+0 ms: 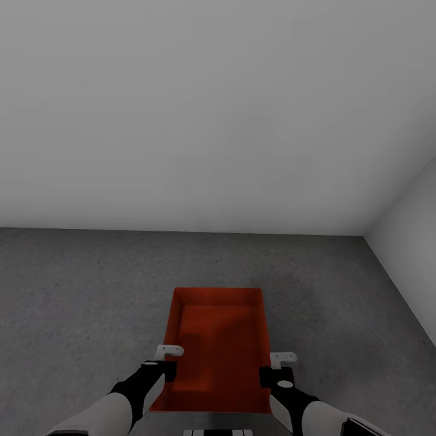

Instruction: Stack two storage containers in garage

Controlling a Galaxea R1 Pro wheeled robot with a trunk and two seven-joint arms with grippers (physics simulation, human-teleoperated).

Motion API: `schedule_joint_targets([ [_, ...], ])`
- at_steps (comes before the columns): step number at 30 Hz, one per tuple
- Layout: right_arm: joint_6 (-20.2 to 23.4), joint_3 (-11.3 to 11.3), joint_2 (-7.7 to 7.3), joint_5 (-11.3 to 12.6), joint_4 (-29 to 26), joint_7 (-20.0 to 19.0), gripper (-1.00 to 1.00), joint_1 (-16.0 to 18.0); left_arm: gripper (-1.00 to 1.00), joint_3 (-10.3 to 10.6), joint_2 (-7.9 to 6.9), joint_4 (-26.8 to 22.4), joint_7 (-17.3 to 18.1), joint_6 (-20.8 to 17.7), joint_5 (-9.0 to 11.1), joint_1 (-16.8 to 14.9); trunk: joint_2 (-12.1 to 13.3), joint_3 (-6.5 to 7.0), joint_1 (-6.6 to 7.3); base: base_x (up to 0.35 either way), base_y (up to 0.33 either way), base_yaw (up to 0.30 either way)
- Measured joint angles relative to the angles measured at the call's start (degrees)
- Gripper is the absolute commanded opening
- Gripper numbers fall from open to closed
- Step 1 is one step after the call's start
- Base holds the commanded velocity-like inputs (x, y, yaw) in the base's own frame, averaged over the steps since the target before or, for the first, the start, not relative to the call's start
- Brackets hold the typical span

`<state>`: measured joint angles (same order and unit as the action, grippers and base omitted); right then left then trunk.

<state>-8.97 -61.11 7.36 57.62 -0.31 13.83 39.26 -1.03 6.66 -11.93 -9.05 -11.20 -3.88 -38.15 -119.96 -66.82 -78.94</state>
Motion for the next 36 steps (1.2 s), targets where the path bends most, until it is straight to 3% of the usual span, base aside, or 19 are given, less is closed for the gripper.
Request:
schedule_joint_targets([
  [2,0.03,1.2,0.02,-0.32,-0.03,0.02,1.0,0.02,1.0,0.09,0.05,0.08,0.04,-0.04,0.12,0.0,0.0,0.0,0.0,0.0,0.0,0.0],
  [36,0.09,1.21,0.02,-0.3,-0.01,0.03,1.0,0.02,1.0,0.07,0.0,0.01,0.11,0.02,0.06,0.0,0.0,0.0,0.0,0.0,0.0,0.0],
])
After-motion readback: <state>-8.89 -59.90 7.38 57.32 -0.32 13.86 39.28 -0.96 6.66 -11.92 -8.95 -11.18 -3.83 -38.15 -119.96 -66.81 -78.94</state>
